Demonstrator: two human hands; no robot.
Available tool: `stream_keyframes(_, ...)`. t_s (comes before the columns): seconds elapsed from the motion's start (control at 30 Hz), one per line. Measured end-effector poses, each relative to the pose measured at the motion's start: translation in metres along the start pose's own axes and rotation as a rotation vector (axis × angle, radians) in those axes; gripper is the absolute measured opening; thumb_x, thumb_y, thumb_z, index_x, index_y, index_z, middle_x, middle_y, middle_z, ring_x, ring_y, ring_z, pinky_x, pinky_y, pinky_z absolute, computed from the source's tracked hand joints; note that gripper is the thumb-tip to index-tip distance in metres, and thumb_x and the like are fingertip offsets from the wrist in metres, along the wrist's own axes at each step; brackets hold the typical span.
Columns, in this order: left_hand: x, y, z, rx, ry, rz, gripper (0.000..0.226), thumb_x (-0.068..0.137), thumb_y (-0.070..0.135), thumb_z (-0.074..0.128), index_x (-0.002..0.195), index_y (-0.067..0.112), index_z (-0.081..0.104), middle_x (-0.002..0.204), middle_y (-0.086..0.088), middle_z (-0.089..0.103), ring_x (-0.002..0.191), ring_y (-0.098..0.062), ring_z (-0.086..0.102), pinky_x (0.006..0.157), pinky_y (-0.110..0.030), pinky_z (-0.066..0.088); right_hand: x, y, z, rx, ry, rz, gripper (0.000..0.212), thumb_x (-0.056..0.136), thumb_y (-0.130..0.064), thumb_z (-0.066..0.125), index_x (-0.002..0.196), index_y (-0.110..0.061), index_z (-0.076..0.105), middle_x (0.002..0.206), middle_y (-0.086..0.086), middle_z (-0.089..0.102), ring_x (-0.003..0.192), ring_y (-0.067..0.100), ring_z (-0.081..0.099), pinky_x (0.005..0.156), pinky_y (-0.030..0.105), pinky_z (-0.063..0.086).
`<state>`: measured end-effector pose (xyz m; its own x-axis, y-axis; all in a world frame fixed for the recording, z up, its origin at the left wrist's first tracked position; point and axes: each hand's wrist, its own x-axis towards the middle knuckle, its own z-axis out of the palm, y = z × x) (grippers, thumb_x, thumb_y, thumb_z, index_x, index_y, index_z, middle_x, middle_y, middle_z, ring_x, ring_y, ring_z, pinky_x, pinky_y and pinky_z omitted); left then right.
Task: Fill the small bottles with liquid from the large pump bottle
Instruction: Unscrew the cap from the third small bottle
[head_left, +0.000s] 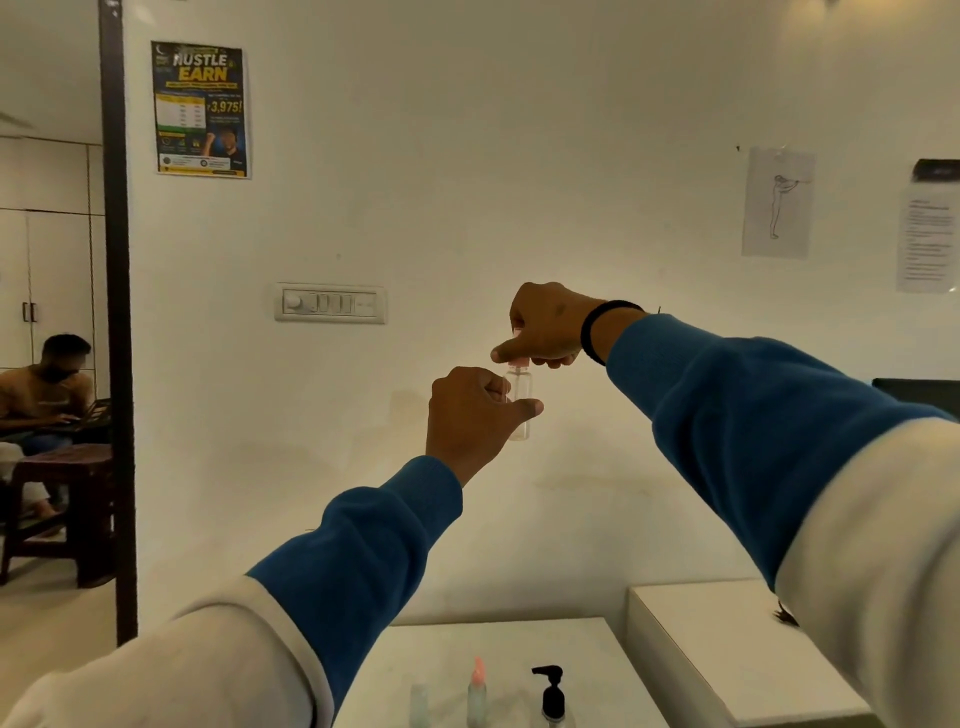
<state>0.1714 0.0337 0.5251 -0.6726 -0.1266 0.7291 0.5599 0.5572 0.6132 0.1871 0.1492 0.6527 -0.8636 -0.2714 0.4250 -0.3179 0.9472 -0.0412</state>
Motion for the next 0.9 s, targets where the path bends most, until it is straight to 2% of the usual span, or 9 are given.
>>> stream_keyframes(0.1, 0.0006, 0.0005, 0.0013, -0.003, -0.005, -0.006, 0.037, 0.071, 0.049, 0.088, 0.075, 0.020, 0.065, 0.084, 0.007, 0.071, 0.067, -0.007, 0.063, 0.057, -0.011, 0.037, 0.0004, -0.0005, -0.0036, 0.038, -0.063, -0.013, 0.029, 0.087, -0.031, 0.075, 0.089, -0.003, 0.070, 0.077, 0.013, 0.074, 0.058, 0.021, 0.065, 0.064, 0.034, 0.061)
stream_keyframes(0.23, -0.0007, -0.0009, 0.0011, 0.020, -0.008, -0.014, 0.037, 0.073, 0.049, 0.086, 0.075, 0.021, 0.063, 0.083, 0.007, 0.069, 0.062, -0.002, 0.058, 0.056, -0.010, 0.033, -0.0037, -0.0027, -0.0090, 0.142, -0.156, -0.058, 0.018, 0.088, -0.015, 0.073, 0.103, -0.008, 0.068, 0.080, 0.006, 0.069, 0.063, 0.016, 0.065, 0.060, 0.025, 0.059)
stream_keyframes(0.37, 0.0010, -0.0007, -0.0021, 0.024, 0.010, -0.015, 0.036, 0.074, 0.048, 0.087, 0.075, 0.020, 0.064, 0.087, 0.006, 0.072, 0.066, -0.005, 0.061, 0.058, -0.007, 0.032, -0.0014, -0.0043, -0.0051, 0.111, -0.074, -0.019, 0.040, 0.086, -0.047, 0.074, 0.096, -0.010, 0.064, 0.081, 0.010, 0.072, 0.062, 0.021, 0.070, 0.059, 0.030, 0.061)
stream_keyframes(0.43, 0.0019, 0.0002, -0.0019, 0.017, 0.012, -0.012, 0.037, 0.073, 0.047, 0.087, 0.072, 0.019, 0.063, 0.089, 0.006, 0.073, 0.070, -0.008, 0.063, 0.058, -0.007, 0.033, -0.0014, -0.0039, -0.0035, 0.054, -0.001, -0.011, 0.042, 0.088, -0.048, 0.071, 0.087, -0.007, 0.064, 0.074, 0.010, 0.071, 0.054, 0.019, 0.067, 0.056, 0.029, 0.060)
stream_keyframes(0.57, 0.0022, 0.0007, -0.0016, -0.002, 0.006, -0.018, 0.038, 0.073, 0.047, 0.087, 0.085, 0.014, 0.072, 0.084, 0.009, 0.068, 0.063, 0.000, 0.058, 0.057, -0.007, 0.033, -0.0006, -0.0029, -0.0037, 0.070, -0.030, -0.061, 0.028, 0.090, -0.029, 0.072, 0.083, -0.002, 0.070, 0.074, 0.014, 0.074, 0.059, 0.022, 0.070, 0.066, 0.034, 0.063)
stream_keyframes(0.67, 0.0001, -0.0017, 0.0009, -0.011, -0.005, -0.022, 0.036, 0.073, 0.047, 0.088, 0.076, 0.018, 0.066, 0.079, 0.009, 0.067, 0.062, -0.003, 0.059, 0.056, -0.009, 0.034, -0.0001, -0.0022, -0.0064, 0.102, -0.114, -0.084, 0.012, 0.088, -0.013, 0.072, 0.091, -0.002, 0.072, 0.085, 0.015, 0.075, 0.071, 0.023, 0.073, 0.071, 0.033, 0.063)
stream_keyframes(0.73, -0.0024, -0.0025, 0.0023, -0.006, -0.007, -0.018, 0.038, 0.073, 0.046, 0.088, 0.069, 0.021, 0.060, 0.073, 0.009, 0.064, 0.060, -0.007, 0.058, 0.055, -0.010, 0.034, -0.0016, -0.0035, -0.0075, 0.137, -0.165, -0.093, 0.012, 0.088, -0.004, 0.068, 0.100, -0.005, 0.070, 0.094, 0.014, 0.073, 0.078, 0.021, 0.071, 0.075, 0.032, 0.063)
stream_keyframes(0.8, -0.0034, -0.0014, 0.0029, -0.006, -0.002, -0.009, 0.039, 0.073, 0.045, 0.088, 0.067, 0.023, 0.056, 0.067, 0.011, 0.059, 0.057, -0.006, 0.055, 0.054, -0.010, 0.033, -0.0030, -0.0050, -0.0070, 0.142, -0.164, -0.080, 0.018, 0.088, -0.012, 0.071, 0.105, -0.010, 0.066, 0.095, 0.009, 0.070, 0.082, 0.022, 0.071, 0.078, 0.034, 0.063)
stream_keyframes(0.9, -0.0026, 0.0028, 0.0019, -0.006, -0.006, -0.002, 0.038, 0.073, 0.045, 0.088, 0.069, 0.022, 0.058, 0.067, 0.013, 0.060, 0.058, -0.002, 0.056, 0.050, -0.006, 0.032, -0.0027, -0.0030, -0.0032, 0.043, -0.061, -0.033, 0.036, 0.087, -0.043, 0.074, 0.098, -0.010, 0.065, 0.085, 0.008, 0.072, 0.074, 0.023, 0.074, 0.073, 0.038, 0.064)
